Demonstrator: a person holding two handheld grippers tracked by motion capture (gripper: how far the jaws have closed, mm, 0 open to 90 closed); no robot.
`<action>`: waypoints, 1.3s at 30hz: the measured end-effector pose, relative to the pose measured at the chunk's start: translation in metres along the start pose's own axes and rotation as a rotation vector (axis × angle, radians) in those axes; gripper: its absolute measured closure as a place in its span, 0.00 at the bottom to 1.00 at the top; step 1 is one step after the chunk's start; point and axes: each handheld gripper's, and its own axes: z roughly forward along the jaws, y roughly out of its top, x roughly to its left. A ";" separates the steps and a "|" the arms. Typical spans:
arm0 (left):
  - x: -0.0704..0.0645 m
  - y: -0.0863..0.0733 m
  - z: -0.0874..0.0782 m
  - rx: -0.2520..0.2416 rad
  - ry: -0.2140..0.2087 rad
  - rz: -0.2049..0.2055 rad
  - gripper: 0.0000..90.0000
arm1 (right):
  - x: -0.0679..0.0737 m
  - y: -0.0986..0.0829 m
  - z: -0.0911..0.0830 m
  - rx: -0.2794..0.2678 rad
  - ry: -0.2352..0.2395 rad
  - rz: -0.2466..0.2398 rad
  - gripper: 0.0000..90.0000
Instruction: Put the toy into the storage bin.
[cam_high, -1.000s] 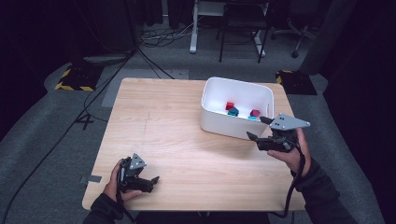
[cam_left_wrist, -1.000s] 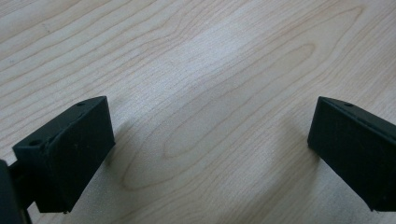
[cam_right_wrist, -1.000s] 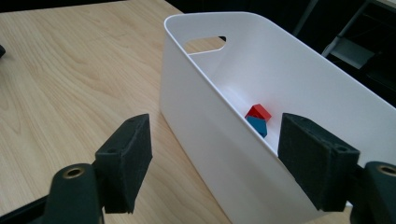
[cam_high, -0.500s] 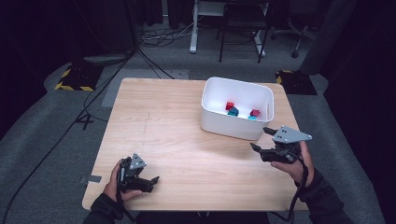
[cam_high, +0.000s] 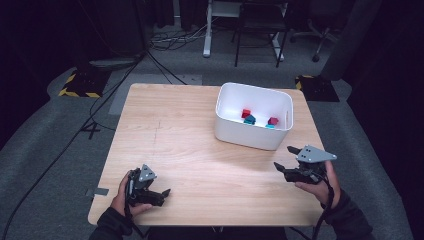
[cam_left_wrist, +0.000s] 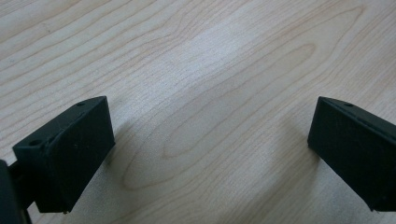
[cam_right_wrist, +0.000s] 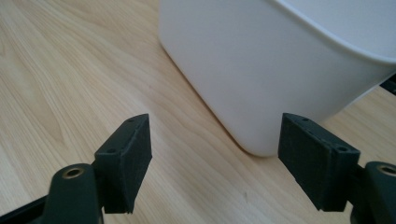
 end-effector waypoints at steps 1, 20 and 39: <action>0.000 0.000 0.000 -0.002 -0.001 0.002 0.01 | 0.000 -0.003 0.001 0.011 -0.005 -0.002 0.29; 0.001 0.001 0.002 -0.002 -0.020 -0.007 0.00 | -0.007 -0.059 0.008 0.115 0.016 0.083 0.30; 0.001 0.001 0.001 0.003 -0.014 -0.005 0.00 | -0.018 -0.108 0.000 0.149 0.043 0.222 0.29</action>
